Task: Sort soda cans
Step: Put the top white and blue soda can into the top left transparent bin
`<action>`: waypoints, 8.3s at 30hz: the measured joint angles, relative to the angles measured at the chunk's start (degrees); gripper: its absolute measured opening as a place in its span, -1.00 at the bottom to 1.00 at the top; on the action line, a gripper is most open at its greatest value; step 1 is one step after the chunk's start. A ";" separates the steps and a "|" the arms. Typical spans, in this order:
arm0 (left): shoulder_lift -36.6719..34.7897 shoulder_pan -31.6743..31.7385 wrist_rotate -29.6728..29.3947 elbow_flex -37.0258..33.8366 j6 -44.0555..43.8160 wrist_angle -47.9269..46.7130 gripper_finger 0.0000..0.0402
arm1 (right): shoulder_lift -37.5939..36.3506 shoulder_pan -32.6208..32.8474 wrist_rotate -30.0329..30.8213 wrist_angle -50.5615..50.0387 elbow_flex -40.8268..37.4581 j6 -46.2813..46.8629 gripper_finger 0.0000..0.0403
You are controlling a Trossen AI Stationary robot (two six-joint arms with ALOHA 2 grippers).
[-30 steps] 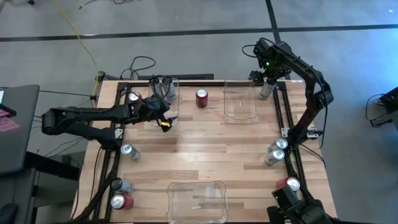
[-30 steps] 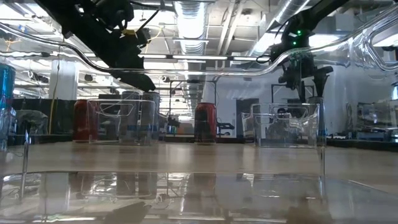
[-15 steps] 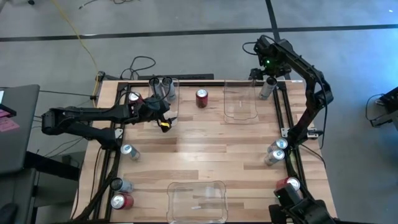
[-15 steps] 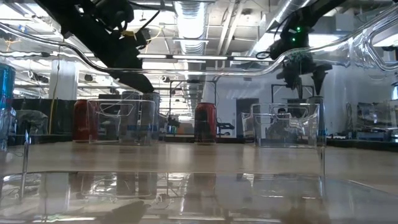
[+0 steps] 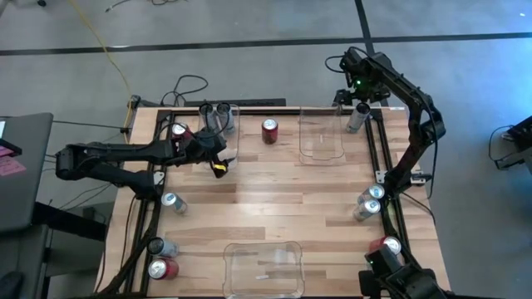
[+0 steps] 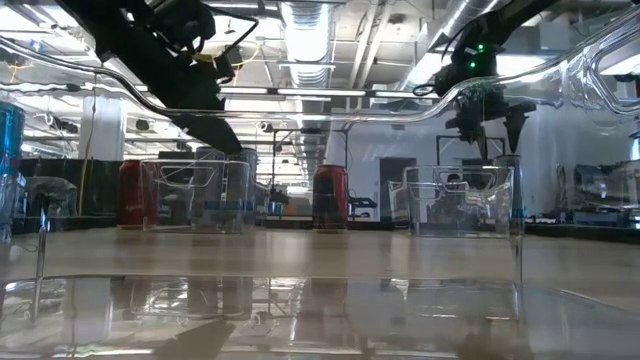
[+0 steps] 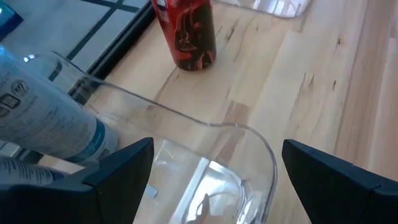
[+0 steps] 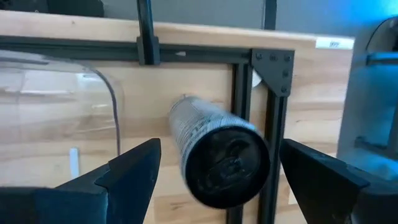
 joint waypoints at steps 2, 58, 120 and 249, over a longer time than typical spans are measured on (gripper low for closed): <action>0.01 -0.34 0.02 0.00 -0.01 -0.24 0.74 | 0.00 0.00 -1.62 -0.53 0.00 0.57 0.74; 0.00 -3.13 -0.44 0.00 -0.64 2.29 0.74 | 12.73 -3.46 -4.53 -10.21 16.80 -16.05 0.74; 0.00 -3.96 -0.51 -0.02 -1.66 3.23 0.74 | -12.18 17.70 -2.21 -2.03 -11.01 -4.58 -0.67; 0.00 -3.96 -0.46 0.44 4.31 2.41 0.74 | 4.04 2.28 -0.92 -2.39 0.09 20.55 -0.99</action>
